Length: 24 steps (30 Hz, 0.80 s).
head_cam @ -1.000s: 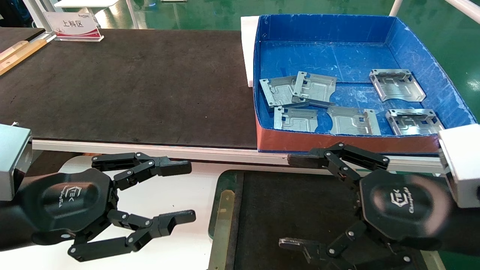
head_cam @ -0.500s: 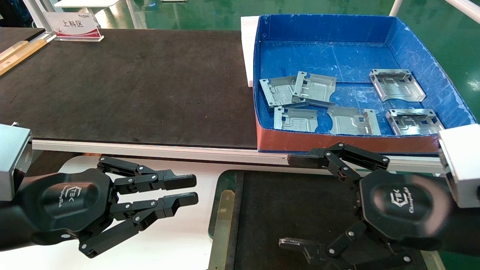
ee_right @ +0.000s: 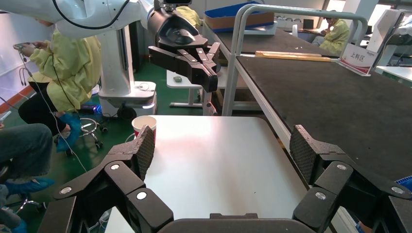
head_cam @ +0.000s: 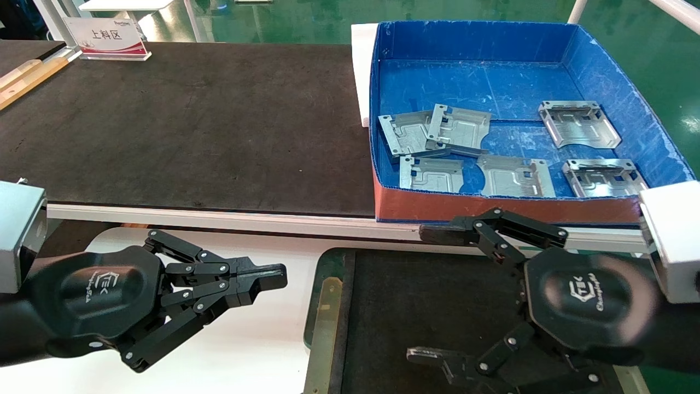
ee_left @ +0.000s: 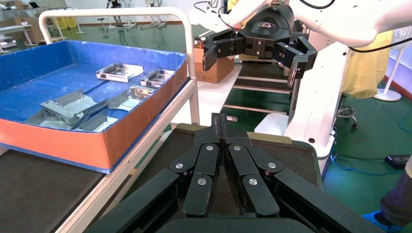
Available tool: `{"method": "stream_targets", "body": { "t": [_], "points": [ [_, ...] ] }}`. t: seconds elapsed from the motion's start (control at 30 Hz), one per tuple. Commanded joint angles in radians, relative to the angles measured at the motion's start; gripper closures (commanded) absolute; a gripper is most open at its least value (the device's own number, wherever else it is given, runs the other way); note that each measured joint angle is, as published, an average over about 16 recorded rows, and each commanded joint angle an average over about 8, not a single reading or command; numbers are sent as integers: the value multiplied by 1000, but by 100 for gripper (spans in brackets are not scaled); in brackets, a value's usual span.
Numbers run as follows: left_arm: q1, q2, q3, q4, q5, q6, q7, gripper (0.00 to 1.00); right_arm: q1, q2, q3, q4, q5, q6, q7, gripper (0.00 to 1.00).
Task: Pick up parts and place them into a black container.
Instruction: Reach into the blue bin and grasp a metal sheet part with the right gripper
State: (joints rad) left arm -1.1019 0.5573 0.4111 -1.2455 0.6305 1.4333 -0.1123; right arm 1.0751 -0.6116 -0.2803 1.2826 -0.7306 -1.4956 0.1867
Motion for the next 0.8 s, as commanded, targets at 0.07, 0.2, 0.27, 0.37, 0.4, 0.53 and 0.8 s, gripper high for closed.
{"method": "stream_targets", "body": {
  "t": [0.07, 0.2, 0.27, 0.37, 0.4, 0.53, 0.8],
  "points": [
    [0, 0, 0, 0, 0, 0, 0, 32, 0, 0, 0, 0, 0, 0, 0, 0],
    [0, 0, 0, 0, 0, 0, 0, 0, 0, 0, 0, 0, 0, 0, 0, 0],
    [0, 0, 0, 0, 0, 0, 0, 0, 0, 0, 0, 0, 0, 0, 0, 0],
    [0, 0, 0, 0, 0, 0, 0, 0, 0, 0, 0, 0, 0, 0, 0, 0],
    [0, 0, 0, 0, 0, 0, 0, 0, 0, 0, 0, 0, 0, 0, 0, 0],
    [0, 0, 0, 0, 0, 0, 0, 0, 0, 0, 0, 0, 0, 0, 0, 0],
    [0, 0, 0, 0, 0, 0, 0, 0, 0, 0, 0, 0, 0, 0, 0, 0]
  ]
}}
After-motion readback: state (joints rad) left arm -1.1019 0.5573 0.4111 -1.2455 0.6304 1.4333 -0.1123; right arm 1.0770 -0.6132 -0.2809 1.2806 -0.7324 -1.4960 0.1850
